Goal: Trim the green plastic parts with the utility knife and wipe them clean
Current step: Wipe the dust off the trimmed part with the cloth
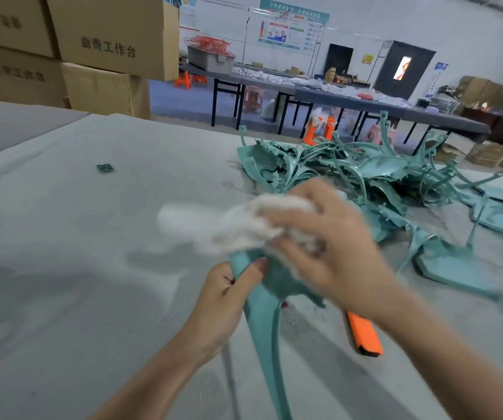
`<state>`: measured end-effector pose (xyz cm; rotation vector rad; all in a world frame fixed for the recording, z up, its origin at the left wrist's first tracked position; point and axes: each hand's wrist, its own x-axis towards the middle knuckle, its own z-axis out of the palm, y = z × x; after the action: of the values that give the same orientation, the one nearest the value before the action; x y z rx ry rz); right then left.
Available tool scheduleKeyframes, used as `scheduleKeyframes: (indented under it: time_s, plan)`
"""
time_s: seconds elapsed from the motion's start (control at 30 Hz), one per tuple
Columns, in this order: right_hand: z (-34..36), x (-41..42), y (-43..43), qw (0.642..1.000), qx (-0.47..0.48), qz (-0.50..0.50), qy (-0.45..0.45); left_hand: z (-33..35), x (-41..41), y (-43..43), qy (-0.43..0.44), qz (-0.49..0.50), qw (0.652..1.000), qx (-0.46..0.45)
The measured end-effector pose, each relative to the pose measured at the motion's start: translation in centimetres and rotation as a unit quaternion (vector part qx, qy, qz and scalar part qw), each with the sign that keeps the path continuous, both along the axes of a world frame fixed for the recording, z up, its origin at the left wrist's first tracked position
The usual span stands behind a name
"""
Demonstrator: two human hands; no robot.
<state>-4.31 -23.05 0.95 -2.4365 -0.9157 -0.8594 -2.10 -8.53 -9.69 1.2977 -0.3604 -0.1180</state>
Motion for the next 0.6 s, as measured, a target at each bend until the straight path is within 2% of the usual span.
scheduleKeyframes:
  time_s: [0.07,0.1,0.13,0.2,0.23,0.27,0.33,0.37,0.47,0.53,0.6]
  plan:
    - [-1.3,0.6,0.3,0.995,-0.103,0.015,-0.005,0.0,-0.4,-0.1,-0.004,0.023,1.0,0.006]
    - [-0.9,2.0,-0.8,0.995,-0.094,-0.037,-0.01,0.1,-0.5,-0.2,-0.02,0.02,1.0,0.008]
    - [0.0,3.5,-2.6,0.99,-0.043,-0.136,-0.001,0.3,-0.7,-0.2,-0.038,0.007,0.999,0.017]
    - [2.4,5.9,-7.6,0.929,0.074,-0.351,0.093,1.0,-1.2,-0.2,-0.082,-0.006,0.996,0.041]
    - [3.6,6.1,-10.0,0.895,0.13,-0.402,0.145,1.5,-1.4,-0.2,-0.111,0.012,0.992,0.057]
    - [4.5,5.7,-11.4,0.884,0.185,-0.404,0.147,1.8,-1.3,-0.1,-0.145,0.049,0.985,0.081]
    - [6.2,4.1,-10.6,0.904,0.267,-0.329,0.055,2.4,-1.0,-0.1,-0.215,0.147,0.956,0.134]
    - [6.9,2.8,-9.2,0.919,0.272,-0.286,-0.005,2.8,-0.9,0.0,-0.247,0.185,0.938,0.16]
    - [7.8,-1.3,-2.8,0.972,0.153,-0.128,-0.123,4.5,-0.2,0.2,-0.334,0.236,0.887,0.216]
    - [7.1,-2.8,0.9,0.99,0.062,-0.025,-0.125,5.8,-0.1,0.1,-0.395,0.225,0.862,0.224]
    - [6.6,-2.1,1.9,0.994,0.029,-0.001,-0.105,6.8,-0.2,0.2,-0.437,0.239,0.843,0.206]
